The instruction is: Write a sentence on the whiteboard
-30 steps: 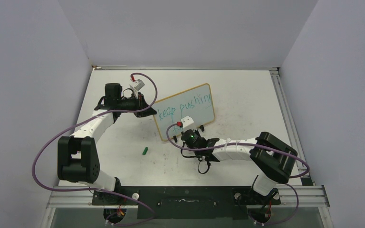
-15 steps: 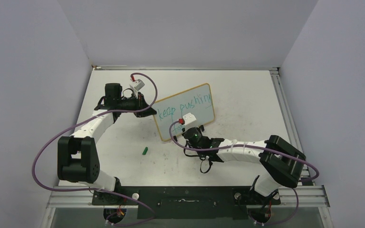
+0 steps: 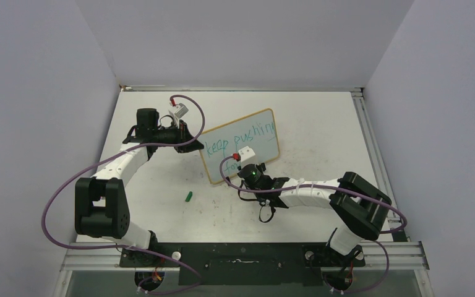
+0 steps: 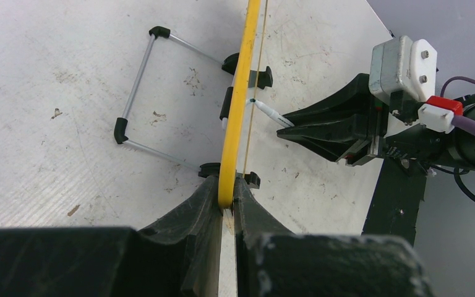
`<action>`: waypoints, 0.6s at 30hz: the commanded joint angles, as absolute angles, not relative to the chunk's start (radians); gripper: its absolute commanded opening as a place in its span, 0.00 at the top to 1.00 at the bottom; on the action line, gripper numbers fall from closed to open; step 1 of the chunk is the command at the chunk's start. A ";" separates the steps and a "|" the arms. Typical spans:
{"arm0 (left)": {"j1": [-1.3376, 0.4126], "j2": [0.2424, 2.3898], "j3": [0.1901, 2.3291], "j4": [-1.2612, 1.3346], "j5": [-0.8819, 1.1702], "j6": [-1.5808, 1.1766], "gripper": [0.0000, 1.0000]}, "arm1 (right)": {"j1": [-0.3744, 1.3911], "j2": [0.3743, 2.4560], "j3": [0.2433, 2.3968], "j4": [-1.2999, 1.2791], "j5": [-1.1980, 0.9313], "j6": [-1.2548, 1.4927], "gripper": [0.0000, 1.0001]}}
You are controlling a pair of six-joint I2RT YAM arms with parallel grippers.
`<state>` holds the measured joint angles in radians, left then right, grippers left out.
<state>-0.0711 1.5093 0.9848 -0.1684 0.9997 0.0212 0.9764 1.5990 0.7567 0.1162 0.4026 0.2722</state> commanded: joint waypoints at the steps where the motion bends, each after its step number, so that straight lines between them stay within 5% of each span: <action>1: -0.073 1.477 1.030 -0.158 0.995 0.039 1.00 | 0.969 1.610 0.795 0.129 0.388 0.262 0.95; 18: -0.074 1.471 1.031 -0.158 0.997 0.038 1.00 | 0.968 1.608 0.737 0.087 0.354 0.327 0.95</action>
<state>-0.0711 1.5093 0.9848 -0.1684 0.9997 0.0212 0.9749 1.6020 0.7471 0.0875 0.3702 0.3019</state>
